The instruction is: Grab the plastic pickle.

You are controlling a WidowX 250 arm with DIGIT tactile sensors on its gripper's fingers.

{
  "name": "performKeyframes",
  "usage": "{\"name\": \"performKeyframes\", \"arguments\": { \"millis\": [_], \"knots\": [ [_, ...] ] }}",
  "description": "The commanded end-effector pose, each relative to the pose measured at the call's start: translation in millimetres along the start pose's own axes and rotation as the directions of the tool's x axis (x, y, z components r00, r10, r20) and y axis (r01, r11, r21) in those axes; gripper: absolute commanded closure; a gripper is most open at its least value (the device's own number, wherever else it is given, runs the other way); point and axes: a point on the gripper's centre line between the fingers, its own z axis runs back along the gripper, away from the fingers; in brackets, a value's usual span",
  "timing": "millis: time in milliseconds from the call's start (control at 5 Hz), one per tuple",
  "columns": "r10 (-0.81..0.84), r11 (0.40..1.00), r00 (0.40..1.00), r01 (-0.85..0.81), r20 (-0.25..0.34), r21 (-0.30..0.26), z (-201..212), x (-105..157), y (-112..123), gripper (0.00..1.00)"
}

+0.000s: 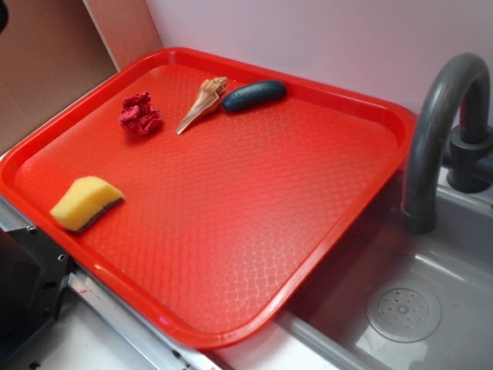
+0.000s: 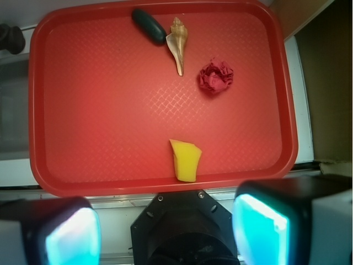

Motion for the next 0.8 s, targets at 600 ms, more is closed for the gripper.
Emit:
{"name": "performKeyframes", "arguments": {
  "millis": [600],
  "knots": [
    [-0.3, 0.954, 0.949, 0.296, 0.096, 0.057, -63, 85, 17, 0.0]
  ]
}}
